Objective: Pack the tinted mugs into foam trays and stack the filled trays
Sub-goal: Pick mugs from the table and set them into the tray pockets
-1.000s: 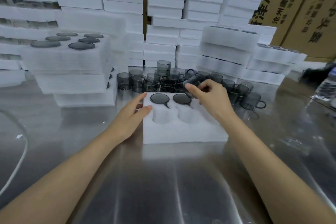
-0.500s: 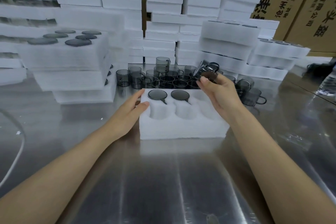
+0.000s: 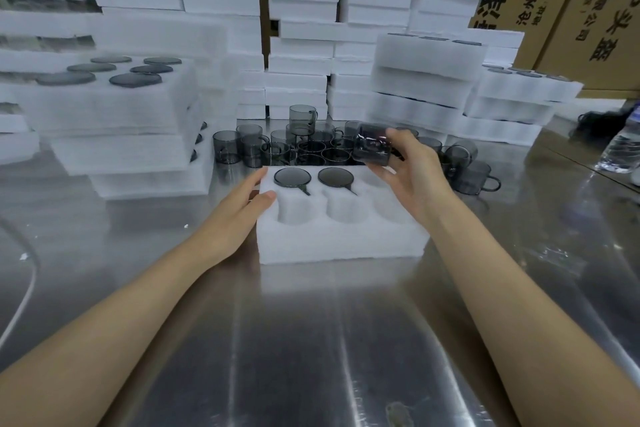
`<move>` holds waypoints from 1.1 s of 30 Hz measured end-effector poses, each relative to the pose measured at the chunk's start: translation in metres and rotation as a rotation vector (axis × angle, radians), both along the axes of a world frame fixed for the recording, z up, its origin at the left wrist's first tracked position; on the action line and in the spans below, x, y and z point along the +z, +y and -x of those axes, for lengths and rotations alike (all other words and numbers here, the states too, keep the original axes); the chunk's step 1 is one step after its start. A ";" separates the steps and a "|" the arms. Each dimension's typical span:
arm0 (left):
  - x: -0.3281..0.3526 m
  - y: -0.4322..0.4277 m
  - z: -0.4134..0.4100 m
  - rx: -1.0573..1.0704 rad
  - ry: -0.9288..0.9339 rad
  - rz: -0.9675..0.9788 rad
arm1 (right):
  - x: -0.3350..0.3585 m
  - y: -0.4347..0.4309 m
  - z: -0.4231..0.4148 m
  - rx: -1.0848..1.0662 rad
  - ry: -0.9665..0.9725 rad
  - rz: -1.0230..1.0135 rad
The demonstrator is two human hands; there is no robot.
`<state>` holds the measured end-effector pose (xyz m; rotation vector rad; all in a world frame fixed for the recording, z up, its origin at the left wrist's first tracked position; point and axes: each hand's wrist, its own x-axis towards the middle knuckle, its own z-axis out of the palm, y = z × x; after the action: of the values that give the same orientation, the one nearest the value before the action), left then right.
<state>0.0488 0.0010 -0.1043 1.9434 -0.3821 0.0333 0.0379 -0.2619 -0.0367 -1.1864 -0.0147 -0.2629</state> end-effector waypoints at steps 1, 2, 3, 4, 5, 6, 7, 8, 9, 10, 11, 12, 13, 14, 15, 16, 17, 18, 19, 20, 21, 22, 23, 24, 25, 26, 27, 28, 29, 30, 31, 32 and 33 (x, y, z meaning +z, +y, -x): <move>0.000 0.000 0.000 0.003 0.002 0.002 | 0.000 0.000 0.000 -0.007 -0.001 -0.039; 0.000 0.000 0.000 0.005 0.005 0.006 | 0.000 0.000 -0.001 -0.011 -0.005 -0.096; 0.000 0.000 -0.001 0.006 0.008 0.008 | 0.001 -0.001 -0.003 -0.015 -0.009 -0.157; 0.000 0.000 0.000 0.004 0.009 0.010 | 0.001 -0.003 -0.004 -0.017 -0.014 -0.201; 0.001 -0.001 0.000 0.003 0.010 0.010 | 0.002 -0.005 -0.005 -0.013 -0.021 -0.226; 0.001 -0.001 0.000 0.004 0.009 0.008 | 0.003 -0.005 -0.005 0.001 -0.028 -0.233; 0.001 -0.001 0.000 0.009 0.006 0.004 | 0.002 -0.007 -0.005 0.018 -0.034 -0.231; 0.001 -0.001 0.001 0.013 0.002 0.000 | 0.002 -0.008 -0.005 0.030 -0.033 -0.220; 0.002 -0.001 0.001 0.016 0.000 -0.002 | 0.001 -0.010 -0.005 0.032 -0.029 -0.199; 0.002 -0.002 0.002 0.016 -0.001 -0.003 | 0.001 -0.011 -0.004 0.030 -0.028 -0.166; 0.002 -0.002 0.003 0.016 -0.001 -0.001 | 0.001 -0.013 -0.004 0.029 -0.031 -0.122; 0.002 -0.002 0.003 0.014 -0.003 0.002 | 0.000 -0.014 -0.004 0.021 -0.036 -0.064; 0.003 -0.002 0.003 0.013 -0.003 0.003 | 0.000 -0.016 -0.004 0.004 -0.042 0.017; 0.003 -0.002 0.003 0.013 -0.002 0.004 | 0.001 -0.017 -0.003 -0.024 -0.049 0.113; 0.003 -0.003 0.004 0.012 0.000 0.005 | 0.000 -0.019 -0.002 -0.055 -0.061 0.198; 0.003 -0.003 0.004 0.011 0.003 0.005 | 0.000 -0.022 -0.001 -0.074 -0.079 0.261; 0.004 -0.003 0.004 0.009 0.007 0.005 | 0.000 -0.024 0.000 -0.076 -0.100 0.311; 0.004 -0.003 0.004 0.006 0.010 0.006 | 0.001 -0.026 0.001 -0.072 -0.131 0.376; 0.004 -0.003 0.004 0.003 0.010 0.008 | 0.000 -0.029 0.003 -0.085 -0.169 0.495; 0.004 -0.002 0.004 -0.001 0.010 0.010 | 0.000 -0.031 0.004 -0.131 -0.202 0.694; 0.004 -0.002 0.004 -0.003 0.012 0.009 | -0.001 -0.033 0.005 -0.174 -0.236 0.906; 0.004 -0.002 0.004 -0.004 0.014 0.007 | -0.001 -0.032 0.006 -0.188 -0.254 1.065; 0.004 -0.001 0.004 -0.006 0.014 0.004 | -0.002 -0.032 0.007 -0.175 -0.261 1.154; 0.004 -0.001 0.004 -0.008 0.012 0.001 | -0.003 -0.031 0.008 -0.156 -0.273 1.198; 0.004 -0.001 0.005 -0.008 0.011 -0.002 | -0.004 -0.031 0.008 -0.153 -0.293 1.243; 0.005 -0.002 0.005 -0.005 0.010 -0.005 | -0.004 -0.030 0.008 -0.165 -0.308 1.311; 0.005 -0.002 0.006 0.000 0.010 -0.006 | -0.004 -0.030 0.006 -0.175 -0.315 1.387; 0.006 -0.002 0.006 0.004 0.010 -0.006 | -0.003 -0.029 0.005 -0.168 -0.322 1.462; 0.006 -0.003 0.007 0.008 0.010 -0.007 | -0.004 -0.028 0.004 -0.155 -0.321 1.534; 0.007 -0.003 0.008 0.010 0.010 -0.007 | -0.005 -0.027 0.003 -0.148 -0.307 1.578; 0.007 -0.003 0.009 0.009 0.010 -0.007 | -0.007 -0.026 0.003 -0.147 -0.289 1.588; 0.008 -0.004 0.009 0.010 0.007 -0.006 | -0.008 -0.025 0.003 -0.148 -0.258 1.570; 0.008 -0.004 0.010 0.012 0.004 -0.008 | -0.009 -0.025 0.004 -0.142 -0.222 1.527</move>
<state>0.0392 -0.0032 -0.0961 1.9534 -0.3689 0.0354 0.0338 -0.2867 -0.0457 -2.6713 -0.3835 -0.5381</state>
